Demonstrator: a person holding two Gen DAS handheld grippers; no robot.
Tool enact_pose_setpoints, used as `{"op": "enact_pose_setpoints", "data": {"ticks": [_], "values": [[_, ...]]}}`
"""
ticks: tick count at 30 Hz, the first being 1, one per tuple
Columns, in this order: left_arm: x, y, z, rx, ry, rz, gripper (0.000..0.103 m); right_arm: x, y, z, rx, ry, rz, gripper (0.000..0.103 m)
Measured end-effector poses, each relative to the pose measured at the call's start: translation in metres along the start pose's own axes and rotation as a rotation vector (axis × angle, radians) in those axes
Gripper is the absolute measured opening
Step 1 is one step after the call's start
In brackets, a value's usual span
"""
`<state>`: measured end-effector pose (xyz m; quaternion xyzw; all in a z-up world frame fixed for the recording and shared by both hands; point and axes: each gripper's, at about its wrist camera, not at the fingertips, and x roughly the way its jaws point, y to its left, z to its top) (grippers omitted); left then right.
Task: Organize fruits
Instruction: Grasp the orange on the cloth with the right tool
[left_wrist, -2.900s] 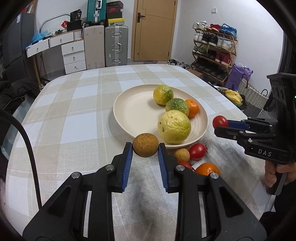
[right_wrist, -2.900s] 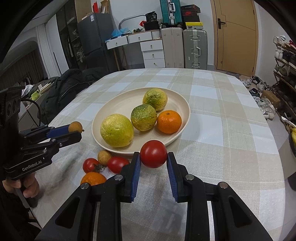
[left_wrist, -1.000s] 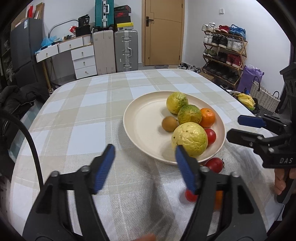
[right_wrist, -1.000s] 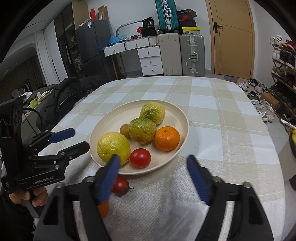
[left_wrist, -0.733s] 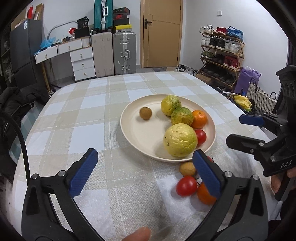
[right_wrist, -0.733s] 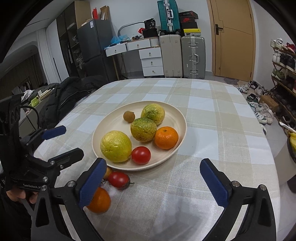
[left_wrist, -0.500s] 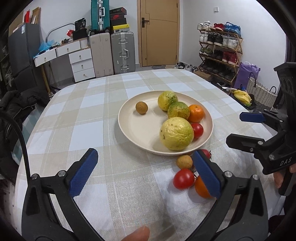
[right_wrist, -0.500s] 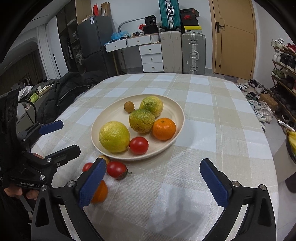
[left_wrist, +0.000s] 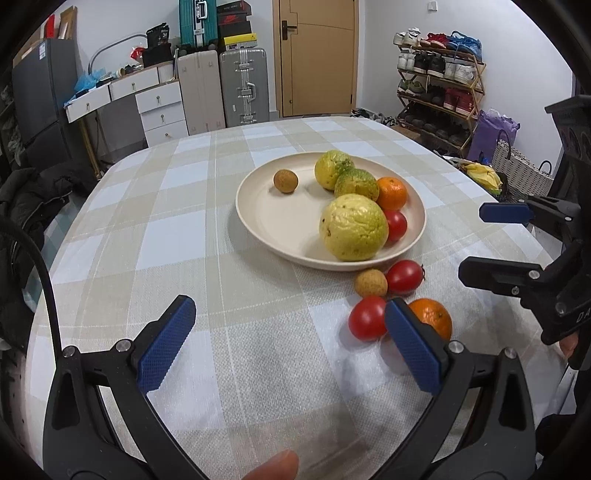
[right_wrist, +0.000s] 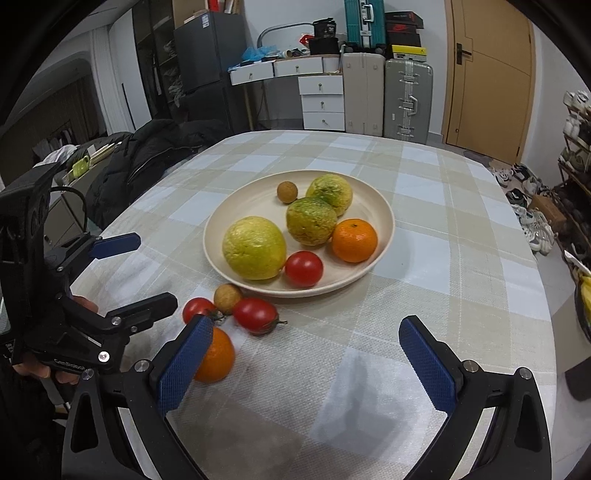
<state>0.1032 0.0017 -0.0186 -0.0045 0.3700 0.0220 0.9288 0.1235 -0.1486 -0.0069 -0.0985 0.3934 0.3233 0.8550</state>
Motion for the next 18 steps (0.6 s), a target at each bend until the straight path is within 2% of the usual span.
{"op": "enact_pose_setpoints", "data": {"ticks": [18], "values": [[0.004,0.006,-0.001,-0.013,0.022,0.004,0.102,0.019,0.034,-0.013,-0.075,0.113,0.106,0.103]]}}
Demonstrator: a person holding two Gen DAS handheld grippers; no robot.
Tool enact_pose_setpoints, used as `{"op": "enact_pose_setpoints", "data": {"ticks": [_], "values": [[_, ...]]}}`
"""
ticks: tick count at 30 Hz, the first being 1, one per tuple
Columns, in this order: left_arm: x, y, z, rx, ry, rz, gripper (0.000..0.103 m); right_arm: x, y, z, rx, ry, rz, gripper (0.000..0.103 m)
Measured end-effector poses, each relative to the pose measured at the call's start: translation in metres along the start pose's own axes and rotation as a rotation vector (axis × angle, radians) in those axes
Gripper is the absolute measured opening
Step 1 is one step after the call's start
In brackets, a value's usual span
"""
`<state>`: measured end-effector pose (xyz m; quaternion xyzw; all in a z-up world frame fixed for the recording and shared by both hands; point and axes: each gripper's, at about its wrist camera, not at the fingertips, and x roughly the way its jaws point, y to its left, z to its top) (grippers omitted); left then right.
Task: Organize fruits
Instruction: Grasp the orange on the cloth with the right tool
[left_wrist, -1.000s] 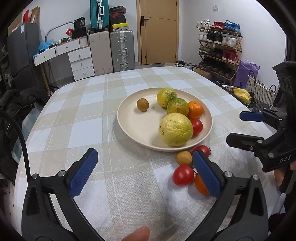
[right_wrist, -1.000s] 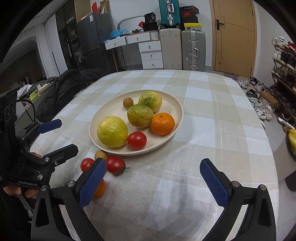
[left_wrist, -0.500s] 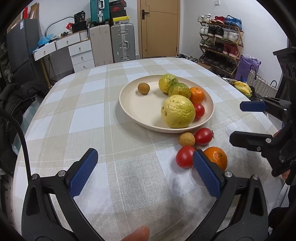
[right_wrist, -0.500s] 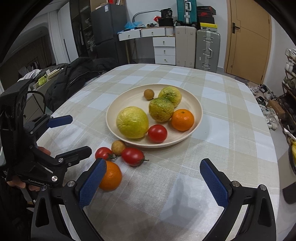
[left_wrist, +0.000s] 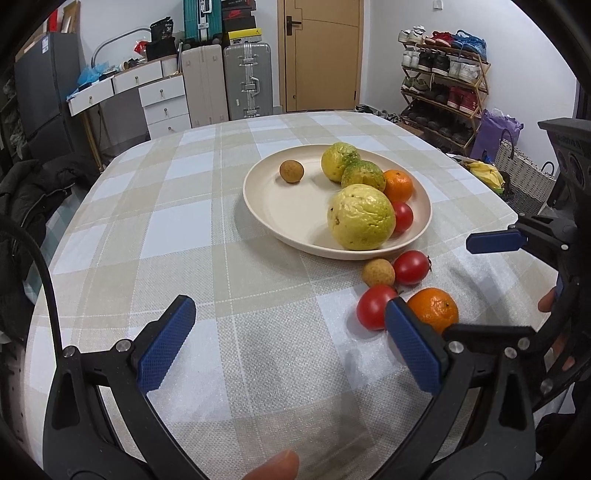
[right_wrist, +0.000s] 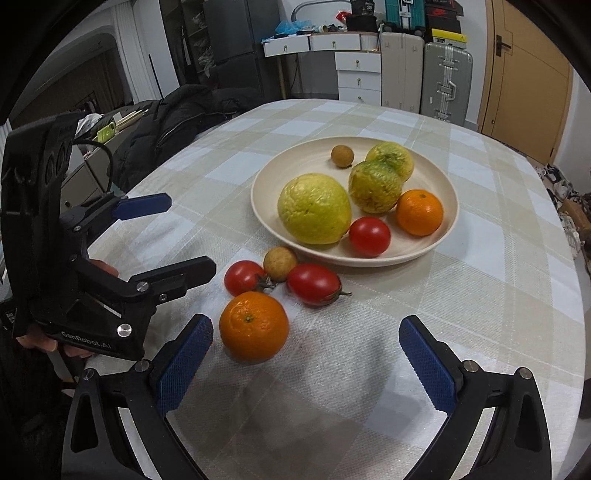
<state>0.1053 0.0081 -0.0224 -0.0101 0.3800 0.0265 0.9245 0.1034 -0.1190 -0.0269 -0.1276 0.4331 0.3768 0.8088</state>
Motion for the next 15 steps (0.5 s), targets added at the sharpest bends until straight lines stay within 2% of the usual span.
{"op": "enact_pose_setpoints", "data": {"ticks": [15], "values": [[0.004,-0.005,-0.002,0.012,0.014,-0.004,0.102,0.014,-0.003,-0.004,0.030,0.041,0.027,0.101]]}}
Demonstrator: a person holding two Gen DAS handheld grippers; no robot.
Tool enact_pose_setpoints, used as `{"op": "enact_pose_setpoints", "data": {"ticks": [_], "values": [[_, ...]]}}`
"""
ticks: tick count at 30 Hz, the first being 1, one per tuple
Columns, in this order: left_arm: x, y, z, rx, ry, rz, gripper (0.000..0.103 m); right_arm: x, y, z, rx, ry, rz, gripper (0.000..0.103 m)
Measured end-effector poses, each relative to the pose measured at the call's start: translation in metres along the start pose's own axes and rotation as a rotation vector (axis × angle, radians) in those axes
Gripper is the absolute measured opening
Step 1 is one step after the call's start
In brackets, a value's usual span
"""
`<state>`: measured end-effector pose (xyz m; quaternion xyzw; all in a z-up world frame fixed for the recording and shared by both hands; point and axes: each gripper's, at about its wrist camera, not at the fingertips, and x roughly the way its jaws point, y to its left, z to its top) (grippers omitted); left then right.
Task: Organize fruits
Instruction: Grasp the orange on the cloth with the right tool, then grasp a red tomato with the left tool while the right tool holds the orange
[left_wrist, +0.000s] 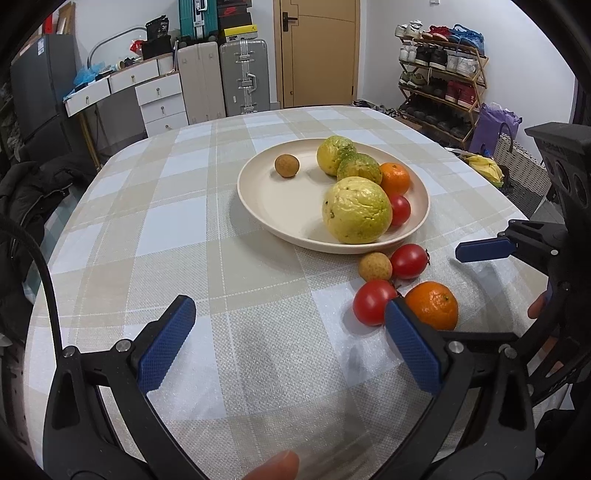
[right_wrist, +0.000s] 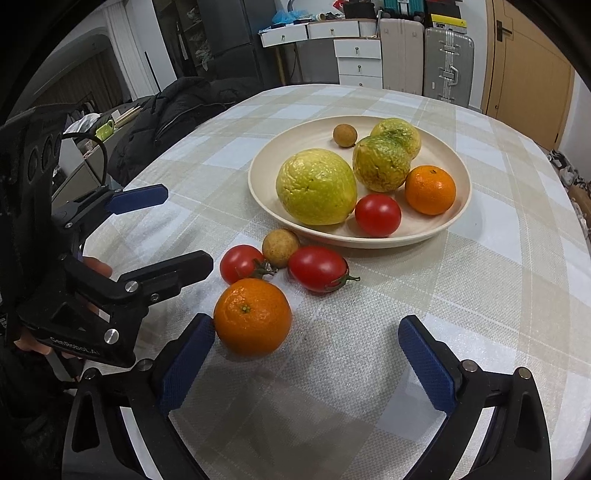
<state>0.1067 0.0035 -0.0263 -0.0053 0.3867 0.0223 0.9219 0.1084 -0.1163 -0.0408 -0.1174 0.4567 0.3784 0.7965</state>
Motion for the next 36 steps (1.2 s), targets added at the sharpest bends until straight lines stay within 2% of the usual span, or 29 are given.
{"op": "enact_pose_setpoints", "data": {"ticks": [4,11,13,18,24,36], "values": [[0.000,0.000,0.000,0.001,0.001,-0.001,0.102,0.000,0.004,-0.001,-0.015,0.007,0.024,0.087],[0.002,0.000,-0.001,0.004,0.005,0.002,0.102,0.000,0.012,-0.001,-0.039,0.005,0.052,0.072],[0.002,0.000,-0.001,0.003,0.005,0.001,0.102,-0.001,0.015,-0.001,-0.049,0.002,0.065,0.061],[0.002,0.000,-0.001,0.003,0.005,0.001,0.102,-0.003,0.022,-0.002,-0.075,-0.012,0.088,0.046],[0.002,0.000,-0.001,0.001,0.003,0.000,0.102,-0.006,0.021,-0.002,-0.081,-0.026,0.097,0.043],[0.005,-0.007,-0.001,0.011,0.021,-0.017,0.102,-0.047,-0.012,0.006,0.025,-0.180,0.020,0.043]]}}
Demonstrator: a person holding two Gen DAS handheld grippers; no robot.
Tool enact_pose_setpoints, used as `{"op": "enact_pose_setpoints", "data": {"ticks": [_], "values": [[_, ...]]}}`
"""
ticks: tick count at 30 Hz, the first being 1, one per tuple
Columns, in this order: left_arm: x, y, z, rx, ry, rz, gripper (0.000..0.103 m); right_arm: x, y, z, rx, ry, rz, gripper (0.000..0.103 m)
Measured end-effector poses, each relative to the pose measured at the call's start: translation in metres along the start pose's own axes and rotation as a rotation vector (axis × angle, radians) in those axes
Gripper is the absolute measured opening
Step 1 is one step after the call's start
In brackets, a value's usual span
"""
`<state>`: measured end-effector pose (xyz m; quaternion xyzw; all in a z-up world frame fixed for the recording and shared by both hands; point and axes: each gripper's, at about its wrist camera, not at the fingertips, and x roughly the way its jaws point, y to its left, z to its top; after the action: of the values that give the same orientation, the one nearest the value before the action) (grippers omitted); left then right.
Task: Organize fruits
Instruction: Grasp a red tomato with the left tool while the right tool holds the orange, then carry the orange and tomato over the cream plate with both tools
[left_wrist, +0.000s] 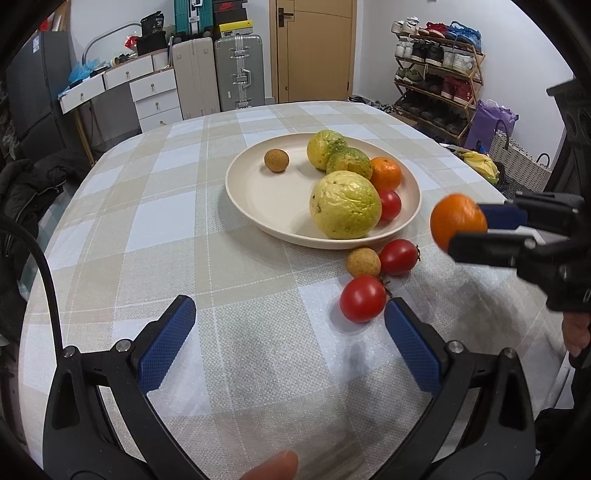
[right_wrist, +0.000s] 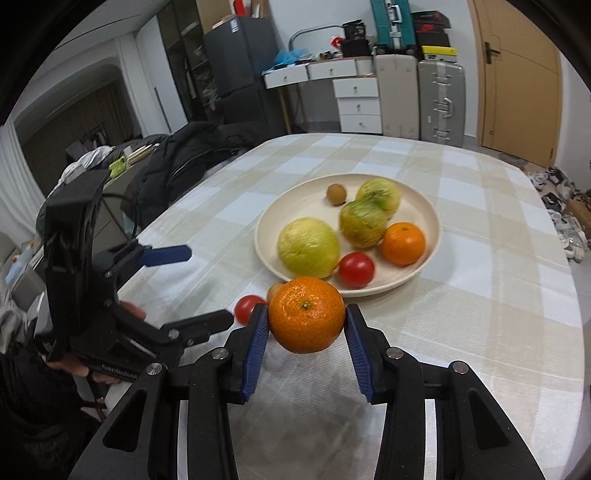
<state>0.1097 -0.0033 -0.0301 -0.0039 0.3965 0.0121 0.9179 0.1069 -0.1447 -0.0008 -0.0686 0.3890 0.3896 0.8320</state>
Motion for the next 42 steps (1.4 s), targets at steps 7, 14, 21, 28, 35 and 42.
{"op": "enact_pose_setpoints", "data": {"ticks": [7,14,21,28,35,42], "values": [[0.008,-0.012,0.000,0.041,0.040,-0.015,0.097,-0.004,-0.005,0.004,0.022,-0.021,-0.015,0.043],[0.020,-0.028,-0.001,0.099,0.096,-0.060,0.065,-0.003,-0.005,0.004,0.021,-0.019,-0.016,0.043],[0.021,-0.039,-0.001,0.124,0.091,-0.118,0.044,-0.002,-0.005,0.003,0.017,-0.012,-0.016,0.043],[0.017,-0.042,-0.002,0.141,0.085,-0.159,0.027,-0.002,-0.005,0.002,0.016,-0.012,-0.017,0.043],[0.012,-0.040,-0.003,0.141,0.067,-0.169,0.027,-0.002,-0.005,0.002,0.019,-0.013,-0.021,0.043],[-0.001,-0.035,0.000,0.129,0.027,-0.181,0.027,-0.004,-0.008,0.002,0.025,-0.027,-0.029,0.043]]}}
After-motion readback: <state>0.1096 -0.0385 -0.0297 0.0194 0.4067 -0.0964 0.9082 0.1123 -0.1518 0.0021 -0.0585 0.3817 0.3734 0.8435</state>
